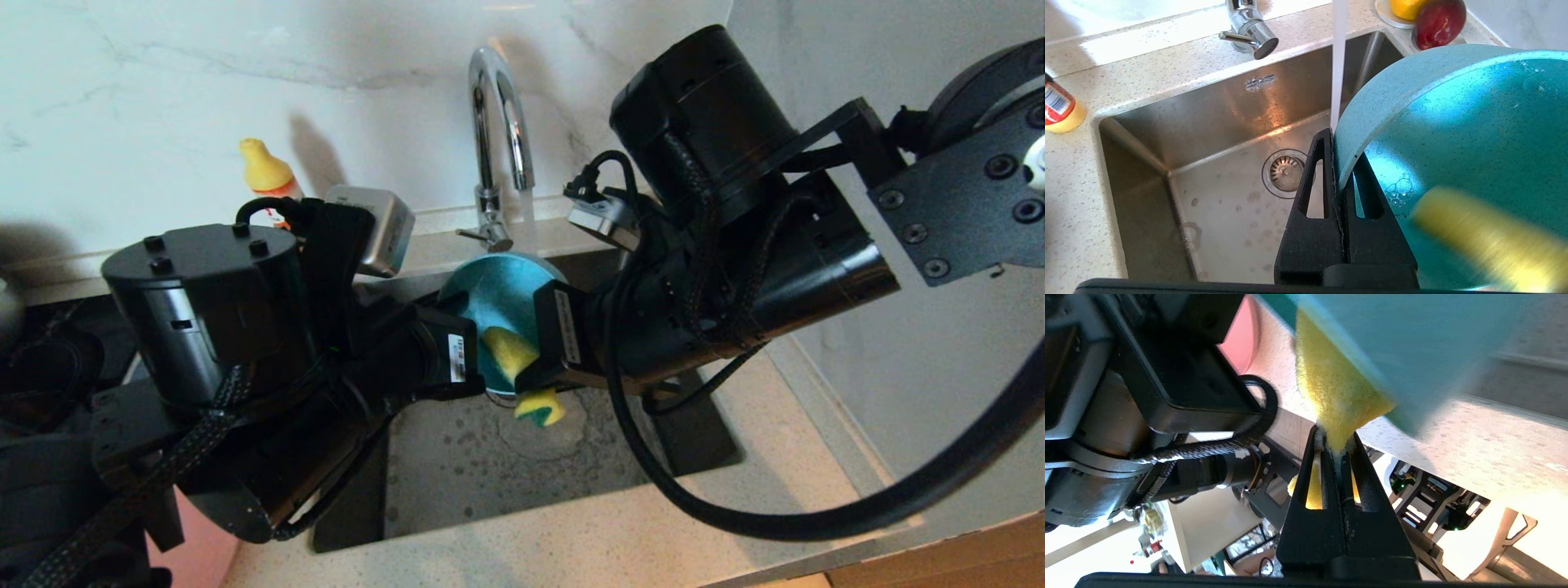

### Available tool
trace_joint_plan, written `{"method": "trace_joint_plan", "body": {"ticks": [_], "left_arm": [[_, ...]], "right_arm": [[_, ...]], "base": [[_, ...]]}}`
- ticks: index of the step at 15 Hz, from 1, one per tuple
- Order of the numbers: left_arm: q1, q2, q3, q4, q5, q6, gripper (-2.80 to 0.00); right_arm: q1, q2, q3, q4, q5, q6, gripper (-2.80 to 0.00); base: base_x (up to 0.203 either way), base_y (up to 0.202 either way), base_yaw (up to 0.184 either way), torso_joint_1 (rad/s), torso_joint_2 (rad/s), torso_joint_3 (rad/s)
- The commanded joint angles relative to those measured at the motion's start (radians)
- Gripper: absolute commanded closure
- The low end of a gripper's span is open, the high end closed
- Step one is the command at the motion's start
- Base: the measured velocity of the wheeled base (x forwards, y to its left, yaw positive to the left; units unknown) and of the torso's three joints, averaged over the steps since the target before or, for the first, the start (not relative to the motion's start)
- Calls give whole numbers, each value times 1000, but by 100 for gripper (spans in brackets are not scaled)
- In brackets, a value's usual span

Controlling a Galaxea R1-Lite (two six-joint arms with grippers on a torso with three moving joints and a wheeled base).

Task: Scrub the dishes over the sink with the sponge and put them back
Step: Wipe the bowl

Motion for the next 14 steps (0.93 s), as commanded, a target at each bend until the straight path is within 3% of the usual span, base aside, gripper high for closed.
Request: {"method": "trace_joint_plan", "body": {"ticks": [1,7,14], "left_arm": [[-1,6,3,-4,4,0,0],[-1,3,7,-6,3,-2,0],[-1,-1,-1,-6,5,0,0]], "right_arm": [[23,29,-3,-7,2,4,0],[41,29,-1,-10,3,6,0],[-20,-29,9,31,2,6,0]], "base": [[0,0,0,0,0,0],[0,0,0,0,0,0],[0,0,0,0,0,0]]}}
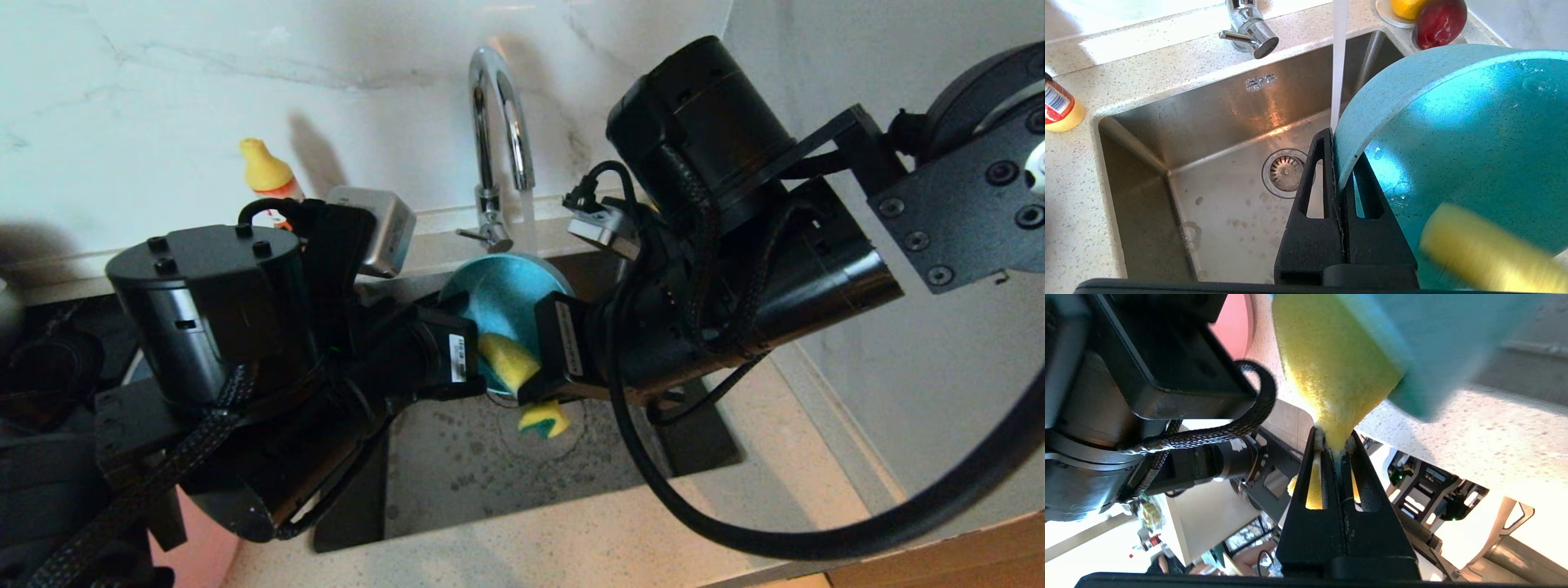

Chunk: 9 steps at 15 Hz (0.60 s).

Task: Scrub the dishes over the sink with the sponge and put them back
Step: Wipe the bowl

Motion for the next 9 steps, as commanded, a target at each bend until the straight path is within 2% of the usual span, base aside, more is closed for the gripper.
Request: {"method": "trace_joint_plan", "body": {"ticks": [1,9], "left_arm": [[1,-5,-1,-4,12,0,0],[0,-9,1,-3,17,-5,0]], "right_arm": [[-26,-25,1,5,1,2,0],[-77,-46,-10,2,-2,-1,0]], "base": [[0,0,0,0,0,0],[0,0,0,0,0,0]]}}
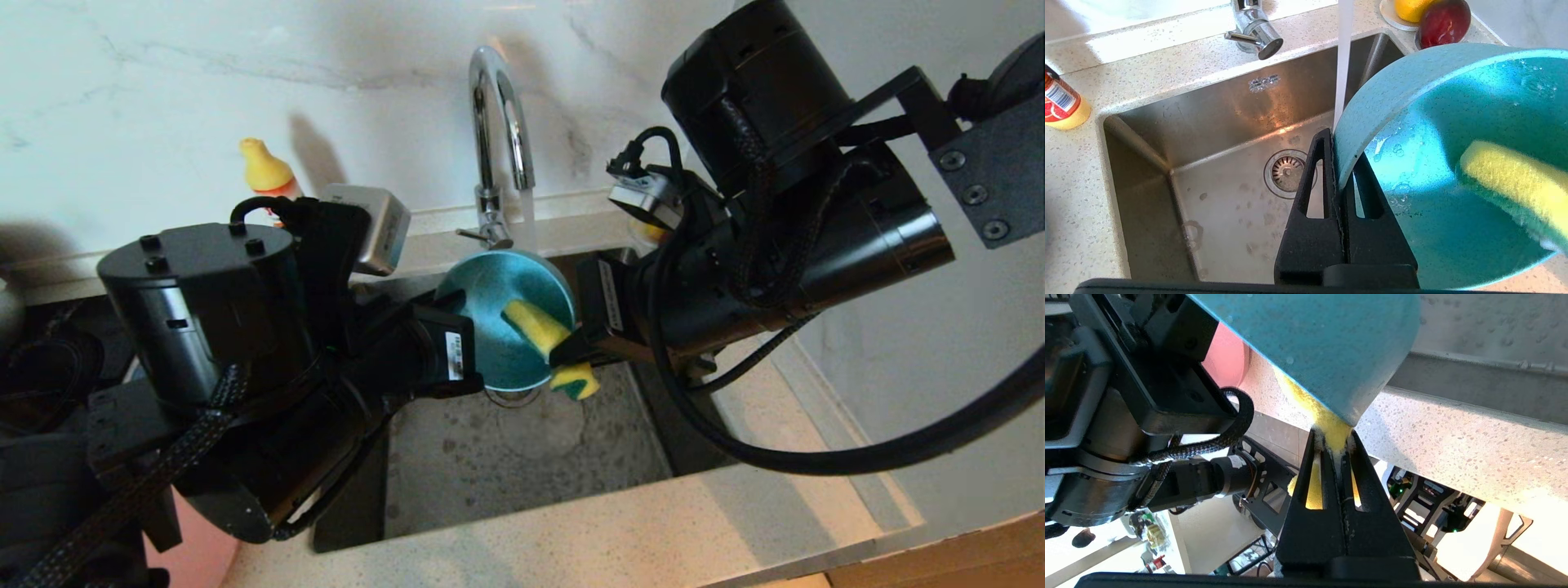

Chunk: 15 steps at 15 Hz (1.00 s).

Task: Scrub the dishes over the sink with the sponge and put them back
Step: Wipe the bowl

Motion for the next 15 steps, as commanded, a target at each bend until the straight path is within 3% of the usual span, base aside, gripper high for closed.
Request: {"method": "trace_joint_plan", "body": {"ticks": [1,15], "left_arm": [[0,-3,1,-5,3,1,0],[-8,-3,42,-8,-3,9,0]], "right_arm": [[-18,-16,-3,-5,1,1,0],[-10,17,-4,-131,6,-27,0]], "base": [[0,0,0,0,0,0],[0,0,0,0,0,0]]}}
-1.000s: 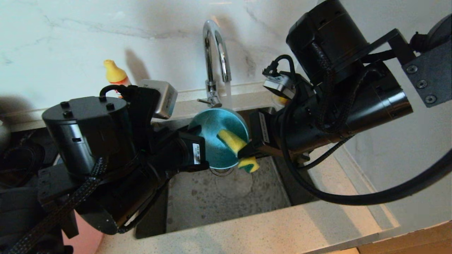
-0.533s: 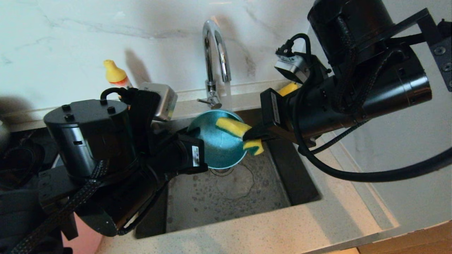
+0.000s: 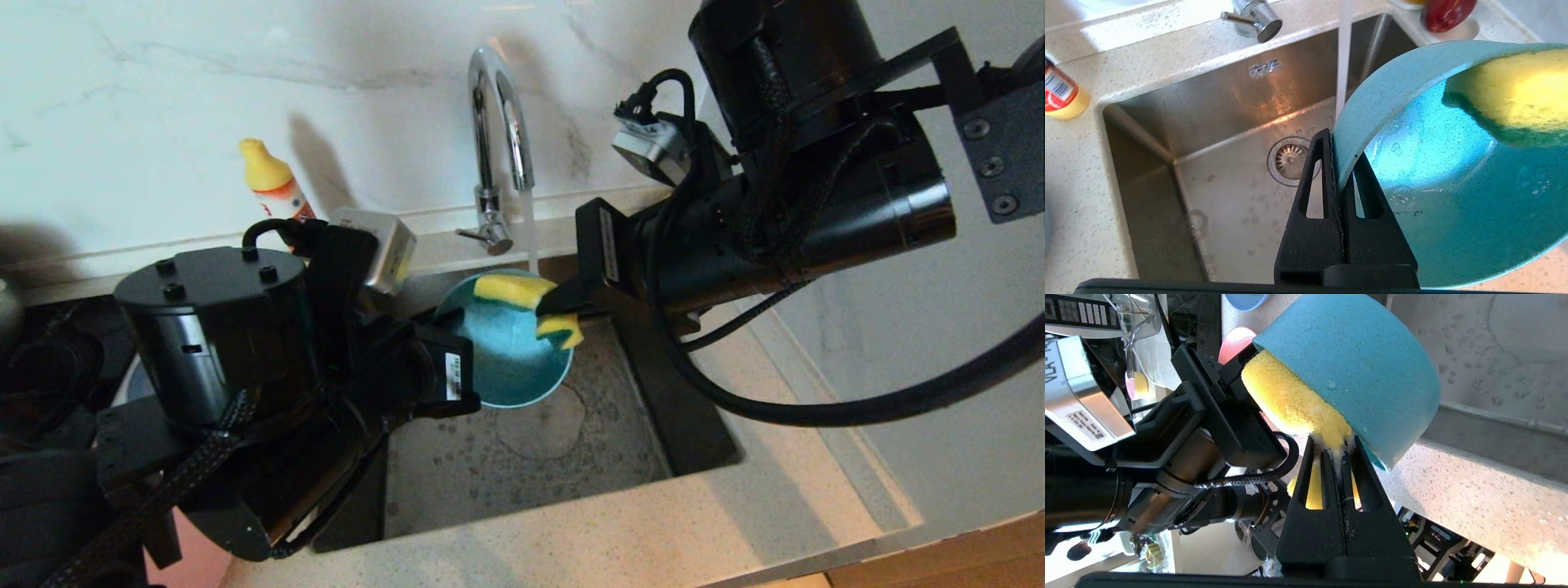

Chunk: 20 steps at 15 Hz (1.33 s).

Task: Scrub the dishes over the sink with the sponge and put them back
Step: Wipe the bowl

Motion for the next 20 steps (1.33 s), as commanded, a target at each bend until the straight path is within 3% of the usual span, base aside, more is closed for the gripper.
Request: {"method": "trace_joint_plan", "body": {"ticks": [1,12,20], "left_arm": [[-1,-2,4,-18,3,2,0],[-1,-8,-8,-27,4,11,0],[0,-5,-7,-27,6,3,0]], "right_arm": [[6,26,0,0,7,6,0],[15,39,8,86,10,15,0],[101,103,3,91,9,19,0]], "base": [[0,0,0,0,0,0],[0,0,0,0,0,0],[0,0,0,0,0,0]]}}
